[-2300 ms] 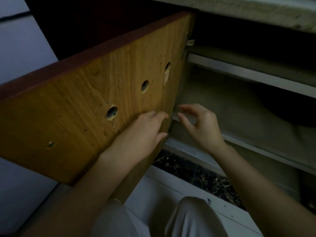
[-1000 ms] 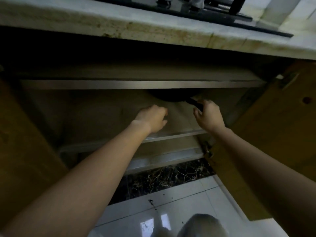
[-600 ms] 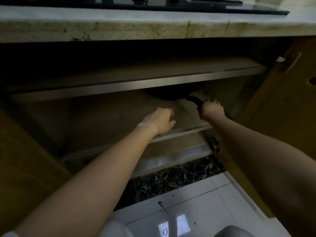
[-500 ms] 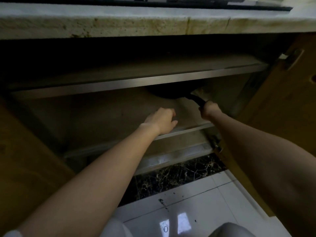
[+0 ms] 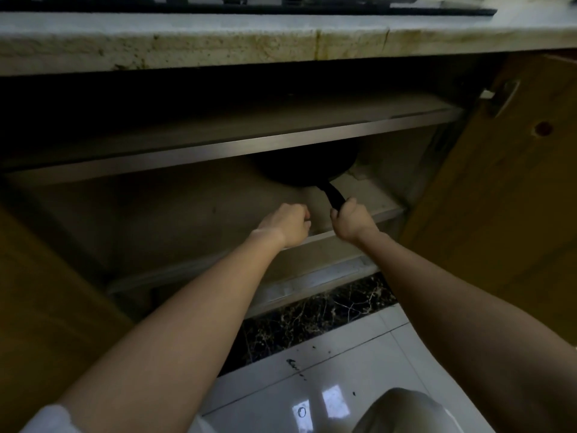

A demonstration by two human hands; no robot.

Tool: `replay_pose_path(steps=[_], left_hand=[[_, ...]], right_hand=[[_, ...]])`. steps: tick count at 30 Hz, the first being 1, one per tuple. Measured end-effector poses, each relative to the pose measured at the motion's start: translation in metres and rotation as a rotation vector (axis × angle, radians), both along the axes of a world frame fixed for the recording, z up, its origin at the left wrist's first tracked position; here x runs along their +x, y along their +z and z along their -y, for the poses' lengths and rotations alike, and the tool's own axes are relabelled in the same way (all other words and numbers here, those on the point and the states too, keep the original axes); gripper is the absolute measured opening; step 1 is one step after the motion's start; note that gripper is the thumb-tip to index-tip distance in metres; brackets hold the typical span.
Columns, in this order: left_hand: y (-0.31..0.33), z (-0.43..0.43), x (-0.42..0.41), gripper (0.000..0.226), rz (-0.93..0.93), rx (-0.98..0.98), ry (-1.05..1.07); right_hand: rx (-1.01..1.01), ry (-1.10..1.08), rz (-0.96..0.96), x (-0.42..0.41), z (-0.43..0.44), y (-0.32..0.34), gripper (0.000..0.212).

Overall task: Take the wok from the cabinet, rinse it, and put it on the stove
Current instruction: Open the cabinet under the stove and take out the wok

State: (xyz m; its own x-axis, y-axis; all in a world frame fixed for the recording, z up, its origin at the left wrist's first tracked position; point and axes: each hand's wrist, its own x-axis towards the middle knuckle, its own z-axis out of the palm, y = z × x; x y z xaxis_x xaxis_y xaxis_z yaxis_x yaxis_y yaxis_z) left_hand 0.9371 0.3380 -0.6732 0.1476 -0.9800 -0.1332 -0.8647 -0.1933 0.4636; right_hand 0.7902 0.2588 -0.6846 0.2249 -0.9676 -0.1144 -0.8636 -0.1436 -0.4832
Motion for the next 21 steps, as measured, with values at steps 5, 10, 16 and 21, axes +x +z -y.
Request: replay_pose_path(steps=[5,10,16,21], left_hand=[[-0.009,0.002,-0.006,0.032,-0.051,0.003,0.021],[-0.022,0.008,-0.016,0.031,-0.184,0.021,0.109],[-0.039,0.018,-0.031,0.056,-0.574,0.058,0.285],[-0.048,0.020,-0.064,0.048,-1.294,0.123,0.446]], right_hand=[[-0.002,0.042,0.014,-0.009,-0.026,0.003,0.039],[0.004,0.058,0.007,-0.022,-0.053,0.002,0.039],[0.007,0.089,0.011,-0.041,-0.086,-0.001,0.039],[0.172,0.179,0.140,-0.050,-0.101,0.000,0.032]])
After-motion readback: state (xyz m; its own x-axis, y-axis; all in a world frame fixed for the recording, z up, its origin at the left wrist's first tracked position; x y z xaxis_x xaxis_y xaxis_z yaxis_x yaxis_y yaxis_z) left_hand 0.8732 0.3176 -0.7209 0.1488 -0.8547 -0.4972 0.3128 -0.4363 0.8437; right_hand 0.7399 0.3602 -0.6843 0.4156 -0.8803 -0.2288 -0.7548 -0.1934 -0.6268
